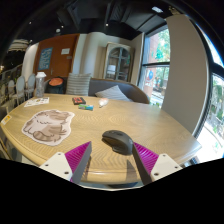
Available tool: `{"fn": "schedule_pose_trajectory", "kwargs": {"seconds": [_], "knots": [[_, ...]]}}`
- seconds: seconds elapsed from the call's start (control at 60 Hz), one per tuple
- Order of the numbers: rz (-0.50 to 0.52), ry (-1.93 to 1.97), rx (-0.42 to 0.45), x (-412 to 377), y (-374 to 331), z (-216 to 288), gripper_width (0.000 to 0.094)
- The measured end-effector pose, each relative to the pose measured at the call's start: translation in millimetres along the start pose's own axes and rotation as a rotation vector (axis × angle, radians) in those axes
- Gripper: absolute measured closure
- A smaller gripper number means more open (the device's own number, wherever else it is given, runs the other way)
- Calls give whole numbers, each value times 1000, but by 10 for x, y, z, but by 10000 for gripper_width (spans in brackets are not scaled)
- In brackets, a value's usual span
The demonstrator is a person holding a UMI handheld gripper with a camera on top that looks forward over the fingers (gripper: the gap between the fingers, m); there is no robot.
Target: Arrange mouse
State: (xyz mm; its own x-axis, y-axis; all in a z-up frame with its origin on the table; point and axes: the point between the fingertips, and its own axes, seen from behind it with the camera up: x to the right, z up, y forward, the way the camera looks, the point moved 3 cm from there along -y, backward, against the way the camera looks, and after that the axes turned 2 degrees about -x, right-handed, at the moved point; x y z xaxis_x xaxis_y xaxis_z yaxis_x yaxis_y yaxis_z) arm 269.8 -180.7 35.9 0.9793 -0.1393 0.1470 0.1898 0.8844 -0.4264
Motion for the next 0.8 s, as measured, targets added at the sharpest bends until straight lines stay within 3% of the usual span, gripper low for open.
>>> {"fn": "schedule_pose_trajectory", "kwargs": {"seconds": [0.283, 0.45, 0.517, 0.567, 0.7, 0.8], "knots": [[30, -14, -169, 449, 853, 22, 102], [-33, 77, -242, 807, 1312, 135, 122], [-21, 140, -258, 808, 1432, 173, 232], [-5, 192, -261, 829, 1452, 164, 413], [-98, 219, -262, 930, 1400, 165, 535], [-49, 227, -219, 706, 1301, 368, 578]]}}
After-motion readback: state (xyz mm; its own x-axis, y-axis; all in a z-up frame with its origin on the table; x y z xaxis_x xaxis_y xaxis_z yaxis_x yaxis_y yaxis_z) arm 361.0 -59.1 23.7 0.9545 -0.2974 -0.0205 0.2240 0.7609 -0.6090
